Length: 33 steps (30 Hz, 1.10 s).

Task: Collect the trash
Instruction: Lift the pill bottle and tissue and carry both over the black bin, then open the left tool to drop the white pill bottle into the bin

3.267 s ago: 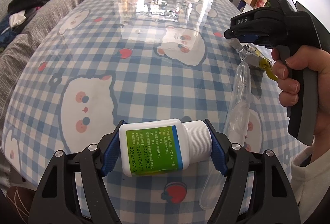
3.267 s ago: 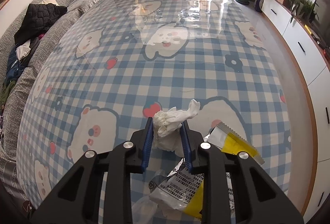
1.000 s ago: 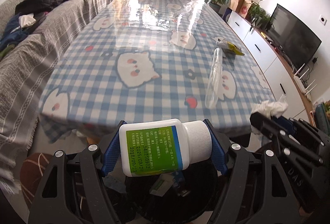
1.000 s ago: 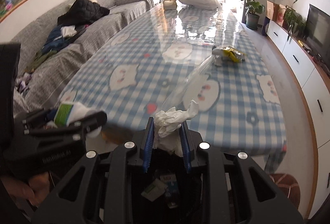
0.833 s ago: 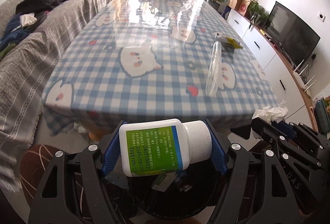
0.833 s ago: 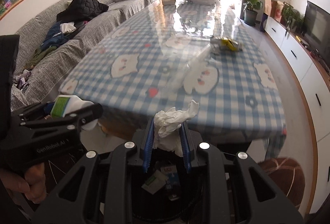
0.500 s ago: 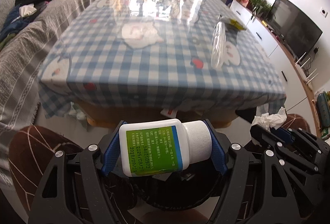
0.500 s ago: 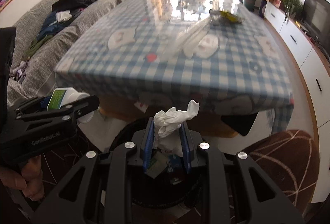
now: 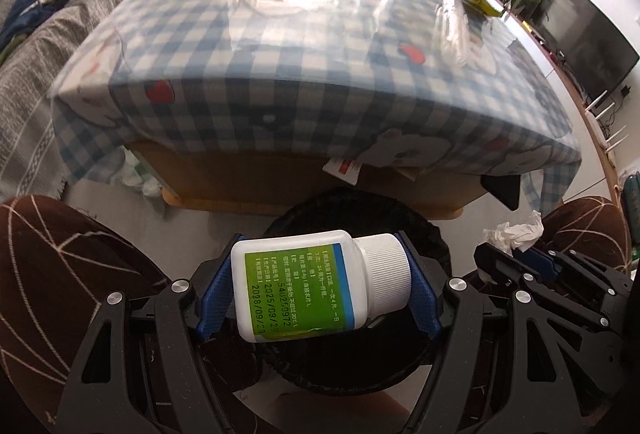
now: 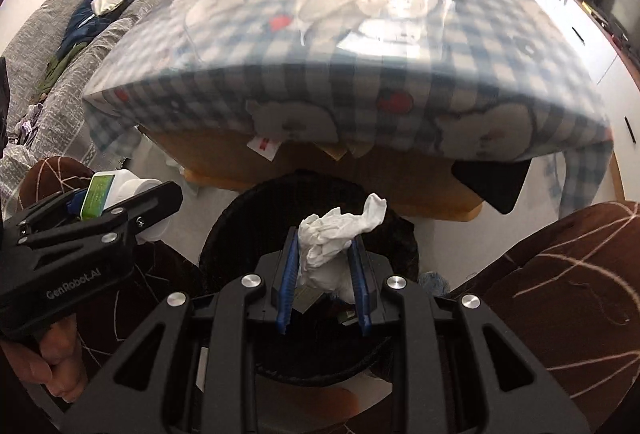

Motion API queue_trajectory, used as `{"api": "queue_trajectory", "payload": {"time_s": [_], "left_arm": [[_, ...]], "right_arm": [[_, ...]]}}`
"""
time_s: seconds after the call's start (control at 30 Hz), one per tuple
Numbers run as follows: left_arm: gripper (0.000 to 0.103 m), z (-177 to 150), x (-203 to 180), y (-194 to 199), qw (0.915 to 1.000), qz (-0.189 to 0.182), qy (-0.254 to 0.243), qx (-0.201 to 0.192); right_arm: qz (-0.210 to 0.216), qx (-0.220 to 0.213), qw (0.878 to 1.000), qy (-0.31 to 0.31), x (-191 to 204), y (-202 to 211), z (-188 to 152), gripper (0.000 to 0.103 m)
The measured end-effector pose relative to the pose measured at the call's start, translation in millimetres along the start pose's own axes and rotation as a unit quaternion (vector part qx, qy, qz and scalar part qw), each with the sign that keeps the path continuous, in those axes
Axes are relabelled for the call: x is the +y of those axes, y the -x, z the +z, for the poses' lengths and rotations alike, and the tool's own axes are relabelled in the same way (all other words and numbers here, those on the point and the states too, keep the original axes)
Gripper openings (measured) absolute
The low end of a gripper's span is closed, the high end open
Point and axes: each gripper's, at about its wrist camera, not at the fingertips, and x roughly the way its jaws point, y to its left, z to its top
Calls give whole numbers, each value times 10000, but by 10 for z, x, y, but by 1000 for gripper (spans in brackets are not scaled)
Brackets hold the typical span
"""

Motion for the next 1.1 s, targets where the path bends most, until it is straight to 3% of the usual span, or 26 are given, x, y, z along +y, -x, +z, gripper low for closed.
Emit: {"api": "queue_trajectory", "payload": {"time_s": [0.33, 0.73, 1.1], "left_arm": [[72, -45, -21, -294, 9995, 57, -21, 296], [72, -135, -170, -677, 9971, -127, -74, 752], [74, -165, -396, -717, 9962, -268, -386, 729]], "right_arm": [[-185, 283, 9994, -90, 9, -244, -48, 23], [-405, 262, 9987, -168, -85, -162, -36, 23], [-495, 170, 9981, -333, -240, -6, -29, 23]]}}
